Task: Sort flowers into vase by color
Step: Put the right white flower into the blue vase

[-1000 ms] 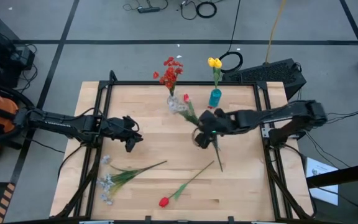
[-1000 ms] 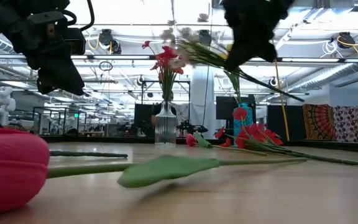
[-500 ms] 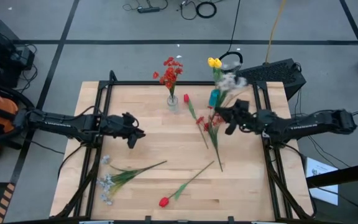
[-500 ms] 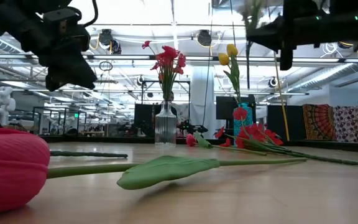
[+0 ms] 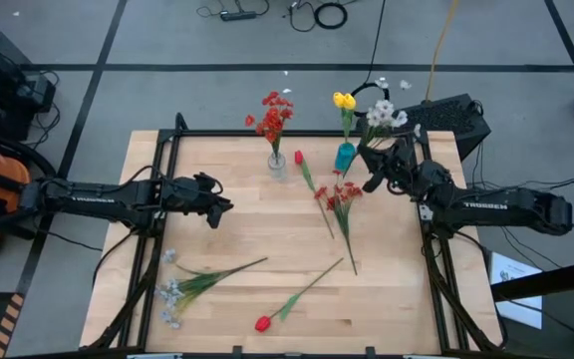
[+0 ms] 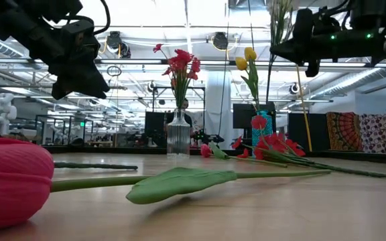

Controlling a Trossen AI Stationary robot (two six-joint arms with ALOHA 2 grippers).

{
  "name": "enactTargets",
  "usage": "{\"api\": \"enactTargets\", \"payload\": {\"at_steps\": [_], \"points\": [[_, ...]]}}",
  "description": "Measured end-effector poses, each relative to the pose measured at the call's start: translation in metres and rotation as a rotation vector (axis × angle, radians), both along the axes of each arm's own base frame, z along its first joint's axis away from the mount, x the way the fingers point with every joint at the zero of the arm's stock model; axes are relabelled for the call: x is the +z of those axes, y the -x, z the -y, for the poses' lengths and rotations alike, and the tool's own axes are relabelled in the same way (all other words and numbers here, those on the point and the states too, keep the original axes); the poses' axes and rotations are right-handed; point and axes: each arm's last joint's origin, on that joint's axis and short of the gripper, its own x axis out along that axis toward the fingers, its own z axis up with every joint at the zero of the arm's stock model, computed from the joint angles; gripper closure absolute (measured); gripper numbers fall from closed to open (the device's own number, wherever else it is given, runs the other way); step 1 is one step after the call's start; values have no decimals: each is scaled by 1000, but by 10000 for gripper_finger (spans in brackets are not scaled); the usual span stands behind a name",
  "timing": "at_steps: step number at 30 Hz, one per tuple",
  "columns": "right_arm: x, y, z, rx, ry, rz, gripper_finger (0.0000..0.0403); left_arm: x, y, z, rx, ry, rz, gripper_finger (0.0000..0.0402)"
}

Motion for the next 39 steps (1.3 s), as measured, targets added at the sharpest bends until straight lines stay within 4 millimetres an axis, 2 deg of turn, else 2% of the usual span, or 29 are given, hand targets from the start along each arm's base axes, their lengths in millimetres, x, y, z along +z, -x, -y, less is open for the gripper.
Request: {"api": "enactTargets", "payload": {"at_steps": [15,20,39], "points": [[10,25,44,-121,170,57,402,0,0,-5,14,12,3,290],[10,21,50,-102,207,90,402,0,0,-5,14,13,3,290],[-19,5,64,-105,122,-51,400,0,0,-5,11,8,3,290]]}}
